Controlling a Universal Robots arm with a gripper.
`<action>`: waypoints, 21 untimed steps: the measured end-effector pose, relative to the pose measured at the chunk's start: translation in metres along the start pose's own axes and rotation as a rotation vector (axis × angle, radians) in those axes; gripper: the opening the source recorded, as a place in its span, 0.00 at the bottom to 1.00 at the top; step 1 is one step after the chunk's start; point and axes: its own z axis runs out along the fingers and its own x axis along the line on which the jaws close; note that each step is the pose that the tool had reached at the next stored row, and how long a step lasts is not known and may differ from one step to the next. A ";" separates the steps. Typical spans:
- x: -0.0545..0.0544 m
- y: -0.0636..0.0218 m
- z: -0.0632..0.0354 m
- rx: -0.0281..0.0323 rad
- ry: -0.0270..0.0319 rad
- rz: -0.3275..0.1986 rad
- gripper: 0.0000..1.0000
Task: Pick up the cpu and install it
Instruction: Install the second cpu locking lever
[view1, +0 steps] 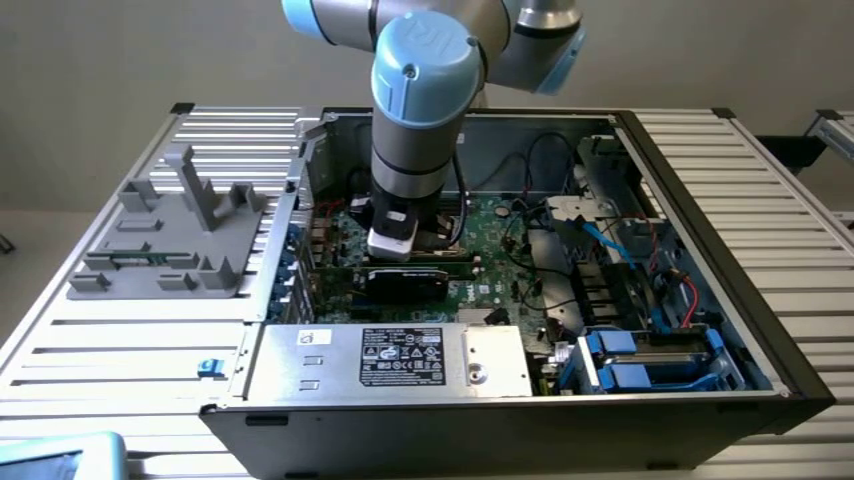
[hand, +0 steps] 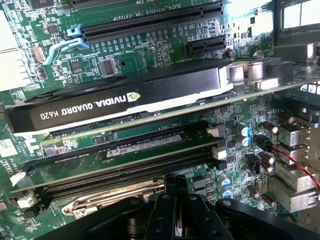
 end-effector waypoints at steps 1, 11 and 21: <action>0.000 0.0000 0.0000 0.0000 0.0000 0.000 0.12; 0.000 0.0002 0.0005 0.0035 0.0019 -0.001 0.12; 0.000 0.0003 0.0011 0.0069 0.0015 -0.001 0.12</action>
